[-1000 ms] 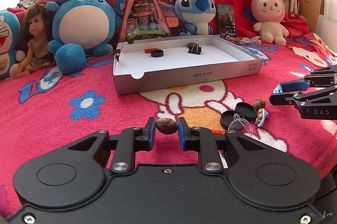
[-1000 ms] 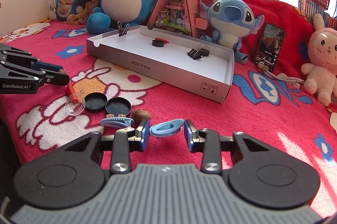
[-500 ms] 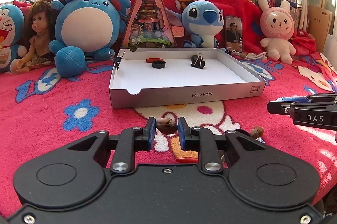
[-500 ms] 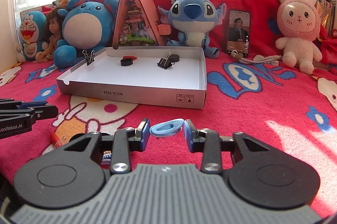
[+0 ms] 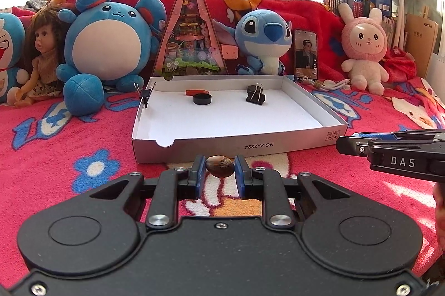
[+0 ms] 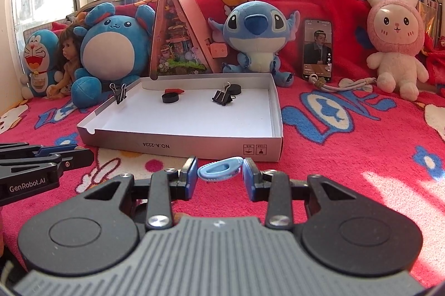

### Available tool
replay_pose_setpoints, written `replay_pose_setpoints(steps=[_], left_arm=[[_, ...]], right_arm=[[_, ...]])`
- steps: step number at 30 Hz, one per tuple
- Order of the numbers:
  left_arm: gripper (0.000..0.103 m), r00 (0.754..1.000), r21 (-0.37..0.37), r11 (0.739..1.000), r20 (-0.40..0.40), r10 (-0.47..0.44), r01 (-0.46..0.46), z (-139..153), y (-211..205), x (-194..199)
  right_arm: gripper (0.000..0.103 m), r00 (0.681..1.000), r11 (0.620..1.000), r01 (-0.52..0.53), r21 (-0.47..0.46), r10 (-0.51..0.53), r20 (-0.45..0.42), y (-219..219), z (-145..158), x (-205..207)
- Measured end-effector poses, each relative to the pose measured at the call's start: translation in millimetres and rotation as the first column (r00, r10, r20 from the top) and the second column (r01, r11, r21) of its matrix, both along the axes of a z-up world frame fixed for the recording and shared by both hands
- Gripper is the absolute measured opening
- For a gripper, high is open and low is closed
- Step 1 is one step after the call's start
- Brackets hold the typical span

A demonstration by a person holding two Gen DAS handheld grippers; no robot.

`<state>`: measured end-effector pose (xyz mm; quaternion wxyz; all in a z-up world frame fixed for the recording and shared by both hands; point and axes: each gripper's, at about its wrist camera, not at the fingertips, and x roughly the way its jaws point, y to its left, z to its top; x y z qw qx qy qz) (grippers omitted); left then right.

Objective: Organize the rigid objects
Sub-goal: 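Carry the acorn with the left tool over the box while the right carries the blue clip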

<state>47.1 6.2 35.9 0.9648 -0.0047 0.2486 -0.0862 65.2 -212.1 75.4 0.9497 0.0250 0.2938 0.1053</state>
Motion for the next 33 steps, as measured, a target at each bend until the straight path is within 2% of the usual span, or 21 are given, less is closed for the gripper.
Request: replay_pose_setpoints(steps=[19, 33], left_arm=[[0.021, 0.999, 0.012, 1.0, 0.043, -0.01, 0.01, 17.6, -15.9, 37.0], [0.021, 0.999, -0.02, 0.999, -0.014, 0.031, -0.031, 16.0, -14.6, 103.7]], right_arm=[[0.041, 0.999, 1.0, 0.009, 0.006, -0.01, 0.041, 18.2, 9.0, 27.1], [0.041, 0.999, 0.998, 0.052, 0.046, -0.053, 0.008, 21.7, 5.9, 73.2]])
